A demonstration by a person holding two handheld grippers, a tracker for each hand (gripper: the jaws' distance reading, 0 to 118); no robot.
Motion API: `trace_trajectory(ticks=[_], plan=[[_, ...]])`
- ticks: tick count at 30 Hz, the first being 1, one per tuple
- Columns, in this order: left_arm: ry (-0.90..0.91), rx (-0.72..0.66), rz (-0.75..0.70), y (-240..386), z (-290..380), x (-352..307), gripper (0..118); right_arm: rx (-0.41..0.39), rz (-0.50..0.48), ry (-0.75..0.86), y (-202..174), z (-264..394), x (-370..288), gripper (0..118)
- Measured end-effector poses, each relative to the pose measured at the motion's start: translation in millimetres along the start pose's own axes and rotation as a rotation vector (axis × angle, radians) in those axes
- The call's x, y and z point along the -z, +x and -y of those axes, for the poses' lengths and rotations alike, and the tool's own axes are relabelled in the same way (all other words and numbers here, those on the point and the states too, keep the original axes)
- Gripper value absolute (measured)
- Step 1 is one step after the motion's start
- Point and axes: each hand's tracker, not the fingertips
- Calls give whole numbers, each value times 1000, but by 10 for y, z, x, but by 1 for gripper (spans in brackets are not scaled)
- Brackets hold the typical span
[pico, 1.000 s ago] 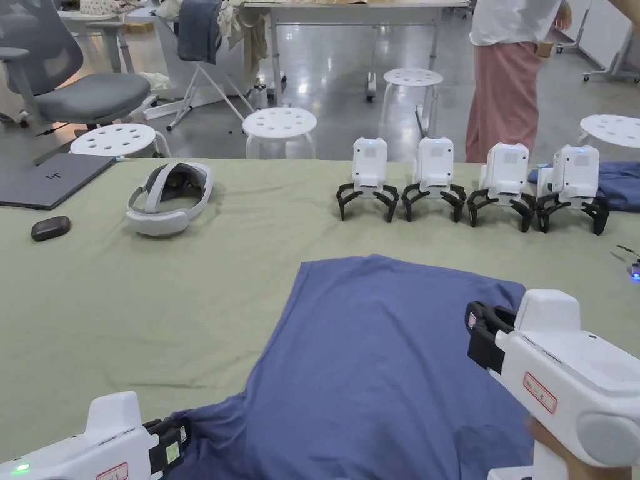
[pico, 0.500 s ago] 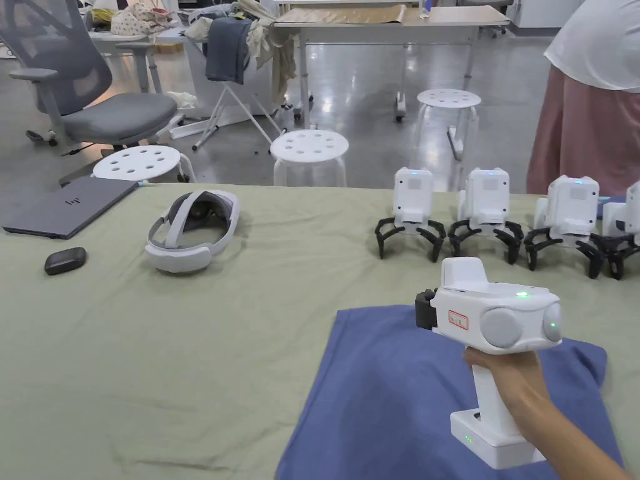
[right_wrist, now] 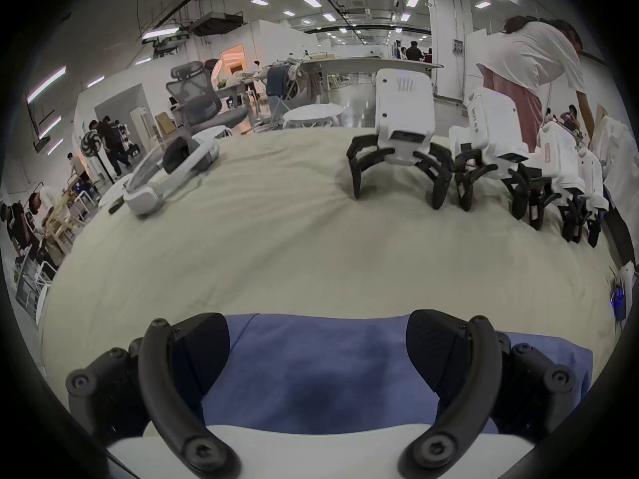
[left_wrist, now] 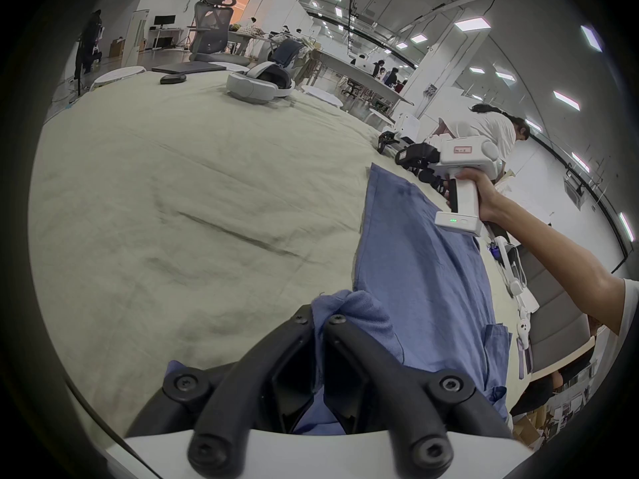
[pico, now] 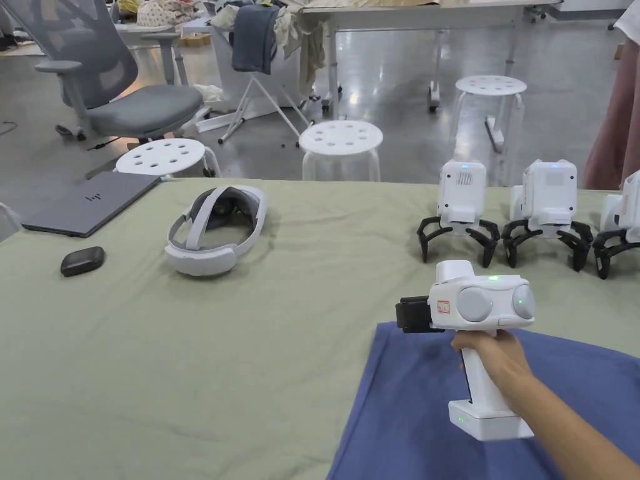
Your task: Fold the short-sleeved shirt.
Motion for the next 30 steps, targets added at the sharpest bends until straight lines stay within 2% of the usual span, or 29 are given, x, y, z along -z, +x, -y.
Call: trace_trajectory(ticks=[5, 7, 9, 12, 13, 15, 17, 18, 20, 23, 27, 30], plan=[[-2, -11, 7, -16, 0, 41, 0, -34, -17, -47, -163, 39, 167, 107], [-1, -15, 10, -21, 5, 42, 0, -48, -7, -102, -200, 68, 277, 107], [-1, -18, 11, -27, 14, 38, 0, -77, 55, -146, -222, 111, 395, 107], [-1, -31, 14, -52, 28, 18, 0, -71, 48, -115, -254, 129, 370, 102], [-1, -32, 12, -55, 33, 13, 0, -71, 44, -113, -266, 121, 336, 94], [-5, -29, 10, -54, 43, 6, 0, -109, 22, -99, -317, 103, 261, 60], [0, -35, 10, -53, 51, -7, 0, -177, 22, -87, -357, 92, 156, 9], [2, -41, 13, -49, 53, -15, 0, -198, 49, -94, -361, 103, 120, 9], [10, -45, 13, -20, 60, -42, 0, -183, 33, -94, -311, 135, 27, 8], [18, -30, 6, 49, 63, -101, 0, -172, 61, -28, -226, 158, -230, 8], [37, -15, 5, 156, 41, -204, 0, -180, 52, 17, -103, 71, -672, 8], [56, -5, 3, 260, 9, -276, 0, -154, 40, 76, 10, 14, -1103, 8]])
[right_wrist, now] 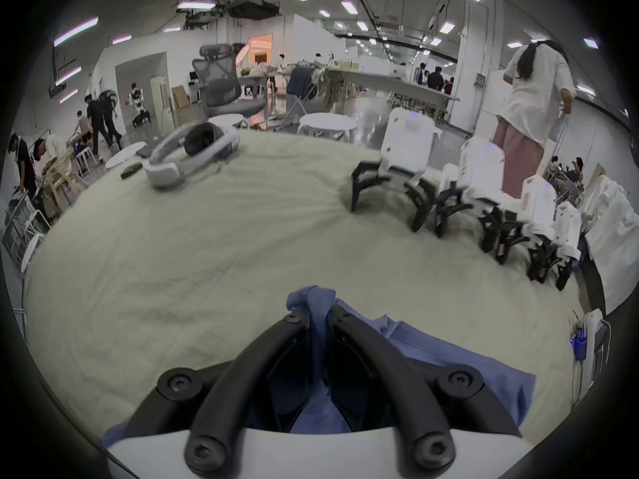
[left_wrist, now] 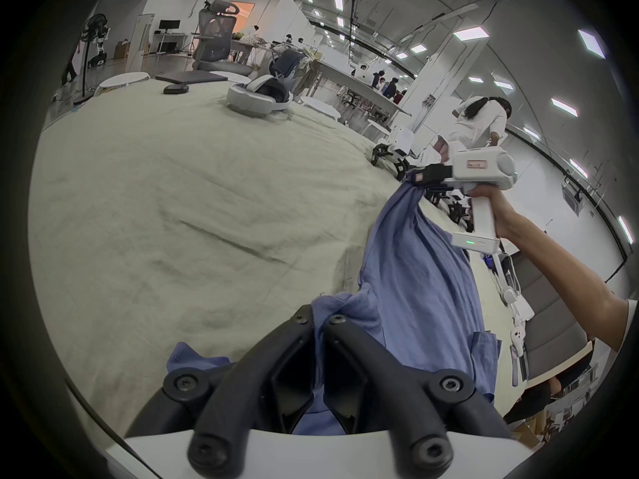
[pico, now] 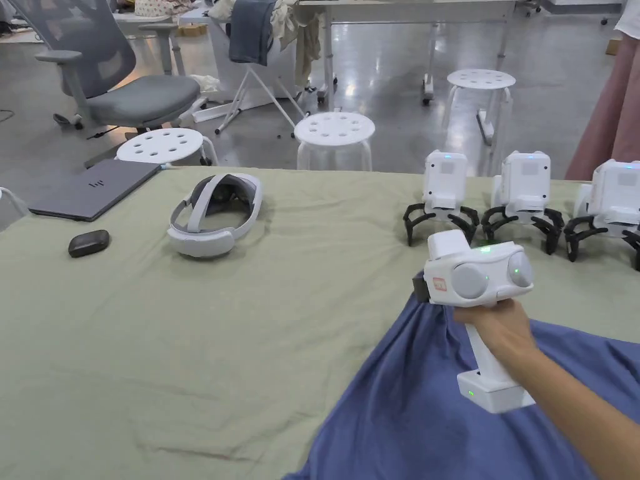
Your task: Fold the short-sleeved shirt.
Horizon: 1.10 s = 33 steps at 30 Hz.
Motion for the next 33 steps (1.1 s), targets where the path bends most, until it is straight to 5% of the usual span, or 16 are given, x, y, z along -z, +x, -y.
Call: trace_trajectory(ticks=[17, 33], plan=[[102, 138, 13, 794, -346, -358, 0, 150, -9, 212, 854, 135, -2141, 8], [256, 256, 27, 1511, -1503, -462, 0, 181, 117, 434, 1474, -164, -3564, 8]])
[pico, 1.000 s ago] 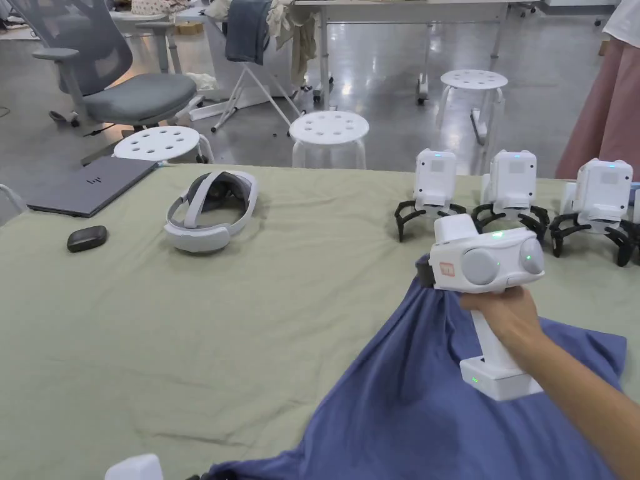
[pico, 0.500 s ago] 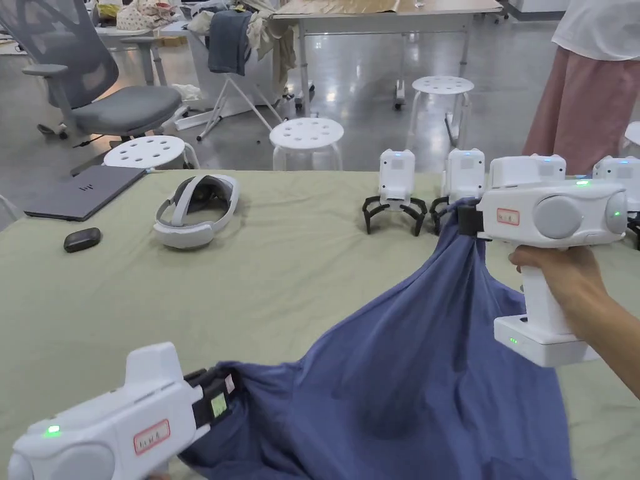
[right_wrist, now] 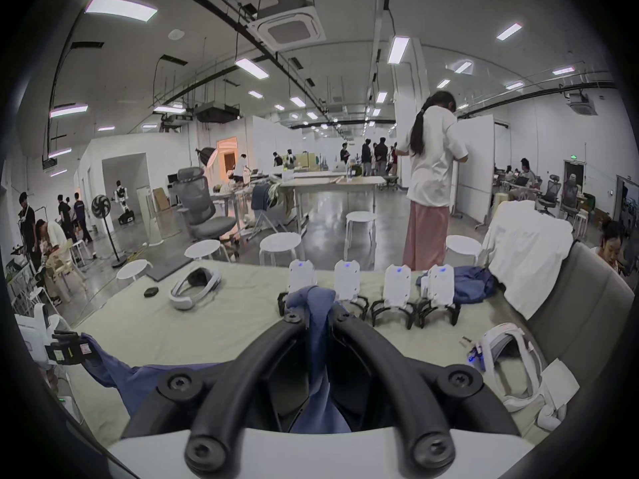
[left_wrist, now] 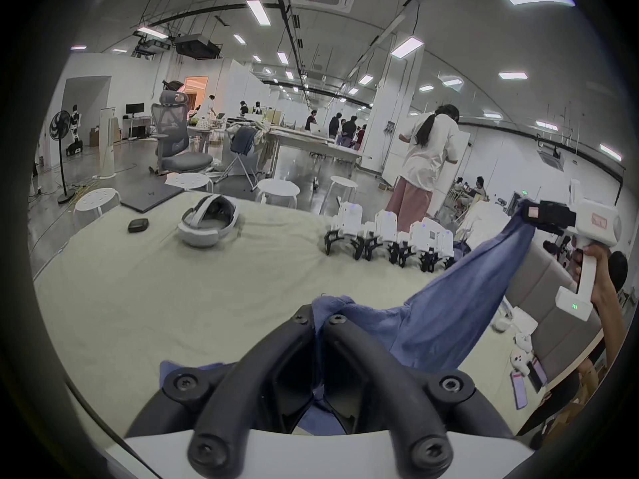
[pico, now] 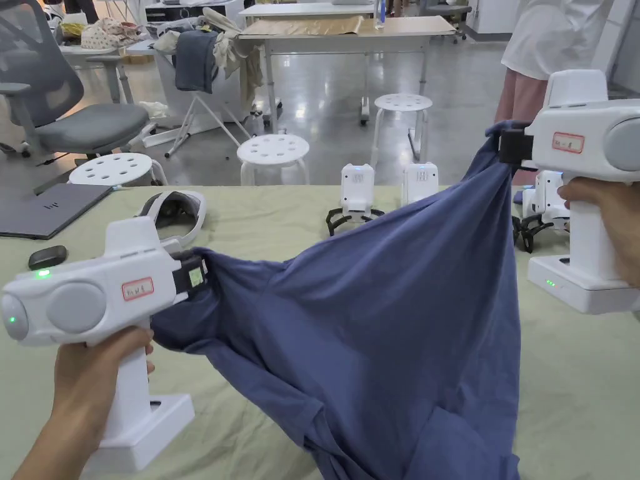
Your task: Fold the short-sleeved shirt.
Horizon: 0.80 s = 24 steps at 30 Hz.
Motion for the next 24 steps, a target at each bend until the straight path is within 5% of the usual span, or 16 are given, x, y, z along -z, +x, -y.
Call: trace_trajectory(ticks=[24], plan=[[327, 171, -95, 694, -2471, 40, 0, 28, 47, 235, 161, -1147, -263, 8]])
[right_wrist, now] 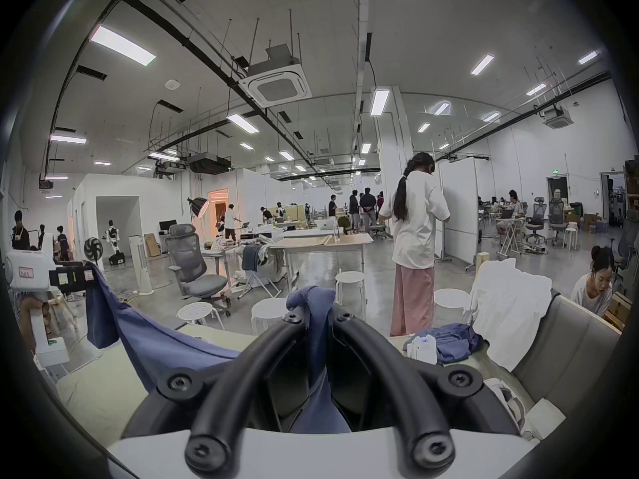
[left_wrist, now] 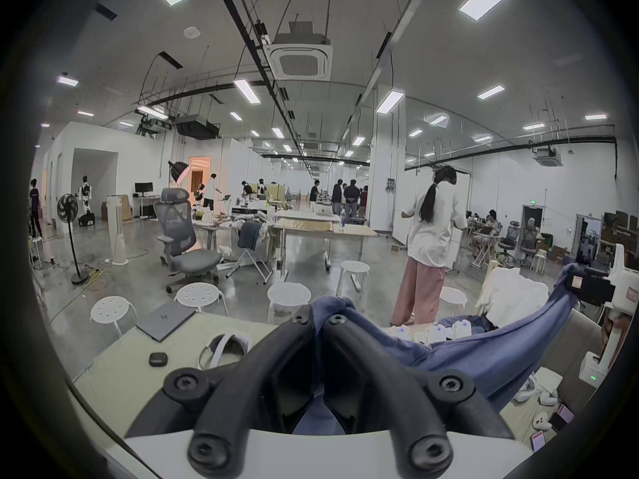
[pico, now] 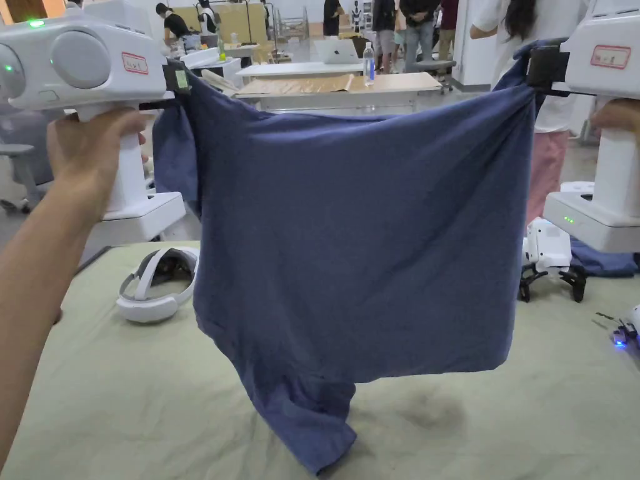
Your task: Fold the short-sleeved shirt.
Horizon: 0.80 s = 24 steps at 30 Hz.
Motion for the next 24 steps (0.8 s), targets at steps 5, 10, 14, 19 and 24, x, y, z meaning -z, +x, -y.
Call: trace_trajectory(ticks=[5, 10, 14, 19, 24], plan=[[-6, 8, -26, 19, -127, 281, 0, 7, 16, 15, 28, -59, 204, 9], [-18, -35, -9, 22, -178, 494, 0, 19, 37, 10, 73, -13, 384, 8], [-16, 23, -12, 137, -137, 565, 0, 16, 54, 3, 103, 71, 453, 8], [-53, 32, -5, 189, 155, 653, 0, -6, 73, -31, 152, 337, 503, 9], [-134, 70, 1, 184, 698, 693, 0, -33, 86, -98, 209, 757, 452, 8]])
